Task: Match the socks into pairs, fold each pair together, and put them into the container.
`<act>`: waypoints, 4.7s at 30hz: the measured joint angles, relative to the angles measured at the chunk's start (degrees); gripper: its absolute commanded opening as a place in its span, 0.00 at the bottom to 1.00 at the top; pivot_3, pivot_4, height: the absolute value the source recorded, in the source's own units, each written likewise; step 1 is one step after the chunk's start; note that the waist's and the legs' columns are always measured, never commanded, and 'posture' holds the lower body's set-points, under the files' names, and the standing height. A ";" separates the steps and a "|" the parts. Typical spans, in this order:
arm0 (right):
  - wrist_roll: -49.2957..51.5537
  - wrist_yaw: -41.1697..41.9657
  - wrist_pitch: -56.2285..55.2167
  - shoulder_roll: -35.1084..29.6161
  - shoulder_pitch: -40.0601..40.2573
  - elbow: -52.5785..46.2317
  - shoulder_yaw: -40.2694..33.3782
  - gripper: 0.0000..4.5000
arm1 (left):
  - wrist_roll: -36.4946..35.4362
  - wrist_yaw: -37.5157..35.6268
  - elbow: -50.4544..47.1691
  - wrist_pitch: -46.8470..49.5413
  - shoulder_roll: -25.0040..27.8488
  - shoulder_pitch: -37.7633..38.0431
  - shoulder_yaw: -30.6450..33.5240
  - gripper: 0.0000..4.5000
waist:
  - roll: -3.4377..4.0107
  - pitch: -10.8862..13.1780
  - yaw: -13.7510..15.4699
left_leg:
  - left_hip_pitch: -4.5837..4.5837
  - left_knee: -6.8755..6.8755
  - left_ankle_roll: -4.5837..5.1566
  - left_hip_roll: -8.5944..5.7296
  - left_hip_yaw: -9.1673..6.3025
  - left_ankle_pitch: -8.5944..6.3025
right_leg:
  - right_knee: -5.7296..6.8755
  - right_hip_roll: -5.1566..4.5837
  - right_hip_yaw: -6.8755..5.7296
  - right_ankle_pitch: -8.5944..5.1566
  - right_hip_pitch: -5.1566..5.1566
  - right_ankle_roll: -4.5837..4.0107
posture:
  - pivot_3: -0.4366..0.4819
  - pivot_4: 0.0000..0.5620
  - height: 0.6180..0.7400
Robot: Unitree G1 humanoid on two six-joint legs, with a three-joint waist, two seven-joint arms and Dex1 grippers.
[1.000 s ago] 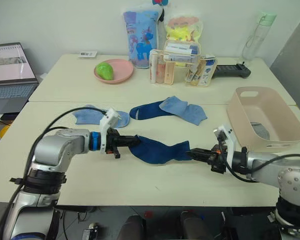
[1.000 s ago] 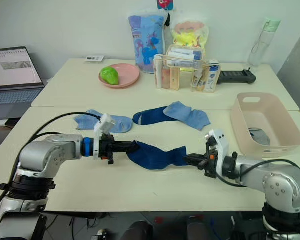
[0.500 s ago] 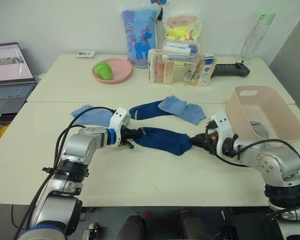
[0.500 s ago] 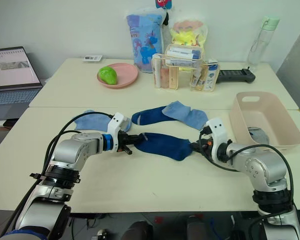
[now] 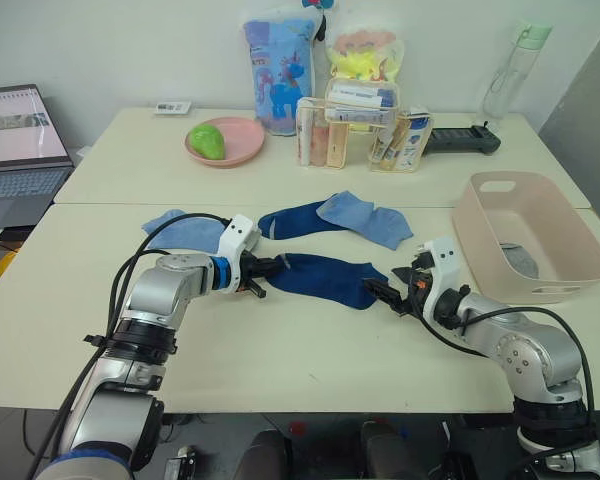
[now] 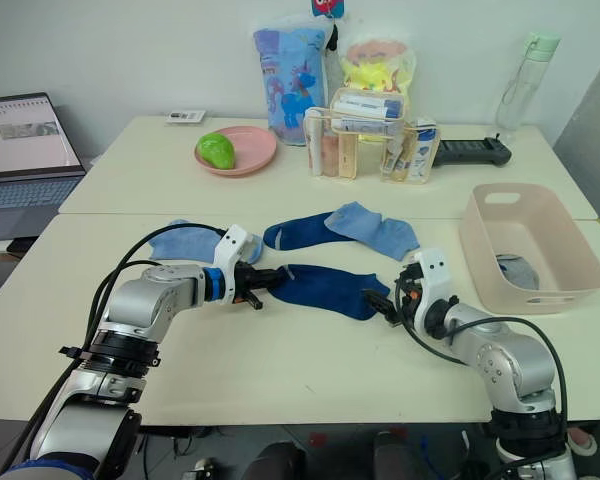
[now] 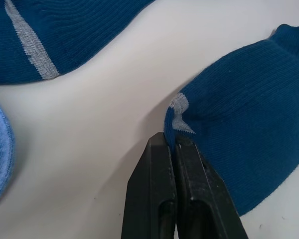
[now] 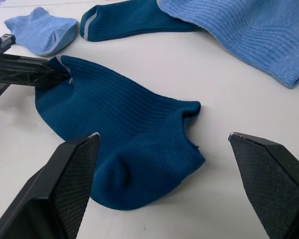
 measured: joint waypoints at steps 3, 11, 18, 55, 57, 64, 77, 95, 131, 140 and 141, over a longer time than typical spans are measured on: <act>-1.24 -0.01 -0.63 0.36 0.00 1.60 1.51 0.62 | 0.06 -0.19 -0.02 0.00 0.00 0.04 0.01 0.00 | 0.00 0.00 -0.01 | 0.00 0.00 0.00 0.00 0.00 0.00 | 0.00 0.00 0.00 0.00 0.00 0.00 | 0.48 0.27 0.69; -1.86 0.62 -1.17 0.78 0.00 1.88 2.60 0.00 | -0.02 -0.29 -2.41 0.28 0.09 1.72 0.28 0.00 | 0.00 0.00 -0.02 | 0.00 0.00 0.00 0.00 -0.01 0.00 | 0.00 0.00 0.00 0.00 0.00 0.00 | 0.48 0.27 0.69; 2.37 1.37 3.58 -0.13 3.73 -5.60 1.99 0.00 | -3.30 -2.14 -12.13 5.66 5.36 8.86 2.77 0.00 | 0.01 0.00 -0.14 | -0.01 -0.06 0.03 0.06 -0.06 -0.02 | -0.03 0.00 0.09 0.00 -0.01 0.00 | 0.48 0.27 0.69; 16.29 -1.82 16.52 -12.33 14.58 -16.93 -7.12 0.37 | -18.62 5.76 -40.76 15.55 8.12 33.87 7.58 0.31 | 0.11 -0.05 0.24 | 0.26 -0.12 0.08 0.01 -0.15 -0.05 | -0.33 -0.04 0.11 0.00 0.44 0.00 | 0.48 0.27 0.69; 15.71 -1.62 15.79 -13.20 14.85 -16.94 -7.18 0.52 | -18.63 5.54 -40.74 14.85 8.40 33.89 7.45 0.43 | 0.18 -0.09 0.24 | 0.28 -0.13 0.08 0.02 -0.14 -0.05 | -0.32 -0.04 0.11 0.00 0.46 0.00 | 0.48 0.27 0.69; 13.16 5.13 6.86 -18.14 17.05 -19.97 -6.71 1.00 | -20.20 4.18 -40.50 12.53 9.67 35.85 9.76 0.88 | 0.31 -0.17 -0.04 | 0.32 -0.17 0.08 0.08 -0.12 -0.06 | -0.33 0.02 0.12 -0.01 0.47 0.00 | 0.48 0.27 0.69; 6.75 10.31 -4.11 -19.17 2.56 -19.28 0.66 1.00 | -18.02 0.08 -36.57 4.41 15.06 36.79 13.38 0.99 | 0.33 -0.10 0.22 | 0.24 -0.21 0.07 0.10 -0.19 -0.06 | -0.49 0.01 0.04 0.00 0.44 -0.02 | 0.48 0.27 0.69; 4.44 7.00 -3.33 -15.59 -0.44 -18.91 4.27 1.00 | 7.18 7.00 10.32 -16.31 0.76 -7.74 -1.50 0.99 | 0.06 0.03 0.30 | -0.04 -0.10 0.06 -0.04 -0.19 -0.05 | -0.64 -0.02 -0.21 0.03 0.34 -0.02 | 0.48 0.27 0.69; 5.71 3.48 0.09 -14.01 -0.87 -21.80 4.26 1.00 | 19.90 8.80 52.99 -39.90 -4.16 -39.89 4.72 0.01 | -0.09 0.07 -0.18 | -0.86 0.24 -0.18 -0.05 -0.05 0.10 | 0.07 -0.01 -0.12 0.02 -0.74 0.00 | 0.48 0.27 0.69; 5.76 3.77 0.28 -14.48 -0.83 -21.83 4.24 1.00 | 20.76 7.72 53.44 -43.66 -1.45 -44.15 4.94 0.01 | -0.08 0.07 -0.02 | -0.86 0.25 -0.18 -0.09 -0.05 0.10 | 0.08 -0.01 -0.13 0.02 -0.73 -0.01 | 0.48 0.27 0.69; 5.81 3.84 0.32 -14.76 -0.70 -21.94 4.16 1.00 | 20.65 5.54 53.20 -43.29 -1.63 -44.15 4.76 0.01 | -0.08 0.07 -0.02 | -0.87 0.25 -0.18 -0.09 -0.05 0.10 | 0.07 -0.01 -0.13 0.02 -0.73 -0.01 | 0.48 0.27 0.69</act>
